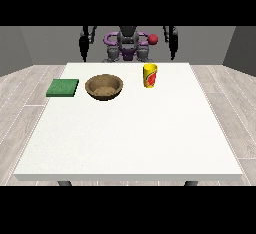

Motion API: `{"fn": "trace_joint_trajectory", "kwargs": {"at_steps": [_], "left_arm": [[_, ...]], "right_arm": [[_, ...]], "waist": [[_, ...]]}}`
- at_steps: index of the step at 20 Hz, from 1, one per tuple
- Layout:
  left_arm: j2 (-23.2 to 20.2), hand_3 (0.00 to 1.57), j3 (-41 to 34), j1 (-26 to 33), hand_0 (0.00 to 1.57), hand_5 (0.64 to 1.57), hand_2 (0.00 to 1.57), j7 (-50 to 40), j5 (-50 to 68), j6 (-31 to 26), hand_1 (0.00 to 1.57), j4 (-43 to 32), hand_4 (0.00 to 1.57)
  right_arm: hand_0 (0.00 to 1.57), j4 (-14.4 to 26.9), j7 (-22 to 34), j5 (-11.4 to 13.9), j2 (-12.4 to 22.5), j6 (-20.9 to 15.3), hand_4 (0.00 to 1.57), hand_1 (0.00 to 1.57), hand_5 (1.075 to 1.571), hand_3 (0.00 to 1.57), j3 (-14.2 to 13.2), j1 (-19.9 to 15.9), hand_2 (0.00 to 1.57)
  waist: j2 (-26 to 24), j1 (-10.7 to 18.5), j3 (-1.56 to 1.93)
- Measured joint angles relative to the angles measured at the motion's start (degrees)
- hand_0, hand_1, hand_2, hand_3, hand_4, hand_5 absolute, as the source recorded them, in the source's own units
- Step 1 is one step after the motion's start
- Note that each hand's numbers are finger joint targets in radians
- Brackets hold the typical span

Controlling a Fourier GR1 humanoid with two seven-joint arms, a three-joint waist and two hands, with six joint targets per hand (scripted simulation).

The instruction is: Pick the cup and pour the ball into the bowl, then pick the bowl and place it on the pad

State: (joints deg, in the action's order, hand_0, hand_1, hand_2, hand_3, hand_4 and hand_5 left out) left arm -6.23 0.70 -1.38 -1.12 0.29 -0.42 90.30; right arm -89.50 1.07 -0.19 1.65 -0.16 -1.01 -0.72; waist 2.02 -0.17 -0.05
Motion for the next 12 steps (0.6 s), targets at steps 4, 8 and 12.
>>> {"fn": "trace_joint_trajectory", "kwargs": {"at_steps": [4,8,12], "left_arm": [[-0.93,0.00,-0.27,-0.37,0.00,1.557,0.00,-2.04,0.35,-0.20,0.00,2.77,0.00],[-0.37,0.00,-2.04,-1.31,0.00,1.557,0.00,-5.05,3.46,0.18,0.00,5.76,0.00],[-1.05,0.00,-5.18,-2.04,0.00,1.548,0.00,-8.55,8.35,-0.75,0.00,9.63,0.00]], "right_arm": [[0.00,-2.75,2.06,0.00,1.11,0.04,0.00,0.00,1.569,0.00,-0.24,-0.23,0.00],[0.00,-4.76,3.72,-3.54,4.47,3.34,0.00,0.00,1.570,0.00,-3.16,0.43,0.00],[0.00,-5.88,4.78,-9.43,9.32,8.44,0.00,0.00,1.571,0.00,-8.55,1.11,0.00]], "waist": [[-7.50,-0.05,-0.01],[-12.32,-0.60,0.00],[-12.54,-0.41,0.05]]}}
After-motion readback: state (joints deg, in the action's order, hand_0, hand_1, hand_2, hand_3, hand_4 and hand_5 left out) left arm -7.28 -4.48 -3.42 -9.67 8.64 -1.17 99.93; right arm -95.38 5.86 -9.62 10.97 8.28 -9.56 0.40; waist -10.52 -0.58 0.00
